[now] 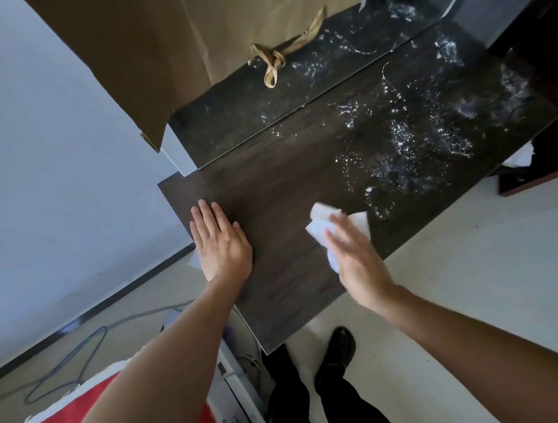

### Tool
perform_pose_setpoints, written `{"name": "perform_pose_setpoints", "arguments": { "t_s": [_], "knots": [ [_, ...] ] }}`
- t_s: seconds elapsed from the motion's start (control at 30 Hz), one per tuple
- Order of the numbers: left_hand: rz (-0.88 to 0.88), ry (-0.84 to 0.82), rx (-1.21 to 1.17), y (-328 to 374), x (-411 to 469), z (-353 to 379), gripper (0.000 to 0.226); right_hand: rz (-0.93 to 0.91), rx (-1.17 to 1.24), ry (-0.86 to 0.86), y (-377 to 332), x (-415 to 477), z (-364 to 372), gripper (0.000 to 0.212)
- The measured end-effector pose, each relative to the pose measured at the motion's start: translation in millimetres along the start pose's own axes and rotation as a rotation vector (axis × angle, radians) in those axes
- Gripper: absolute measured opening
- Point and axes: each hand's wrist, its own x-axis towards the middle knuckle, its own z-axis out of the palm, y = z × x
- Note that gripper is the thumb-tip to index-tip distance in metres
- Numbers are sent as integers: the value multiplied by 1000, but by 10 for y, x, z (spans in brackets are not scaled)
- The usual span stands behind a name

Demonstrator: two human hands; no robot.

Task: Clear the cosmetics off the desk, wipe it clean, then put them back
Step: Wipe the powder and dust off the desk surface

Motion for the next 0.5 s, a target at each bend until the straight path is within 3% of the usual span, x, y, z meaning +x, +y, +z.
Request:
{"name": "perform_pose_setpoints", "arguments": {
  "t_s": [0.07,0.13,0.2,0.3,0.4,0.5],
  "knots": [
    [-7,7,-8,61,-98,12,56,-191,3,-86,-210,-252,113,40],
    [-9,20,-9,92,-106,13,57,-301,-7,-153,-282,-406,50,44],
    [-19,37,-4,123,-88,8,57,-270,-10,-160,-118,-153,-59,46],
    [-24,60,21,154,-59,37,57,-57,-96,-81,155,678,-56,52],
    [-24,54,45,133,-70,74,59,108,-70,-172,-47,1196,40,64],
    [-30,43,59,113,-84,87,59,-110,-65,-172,-227,846,123,56]
  ]
}}
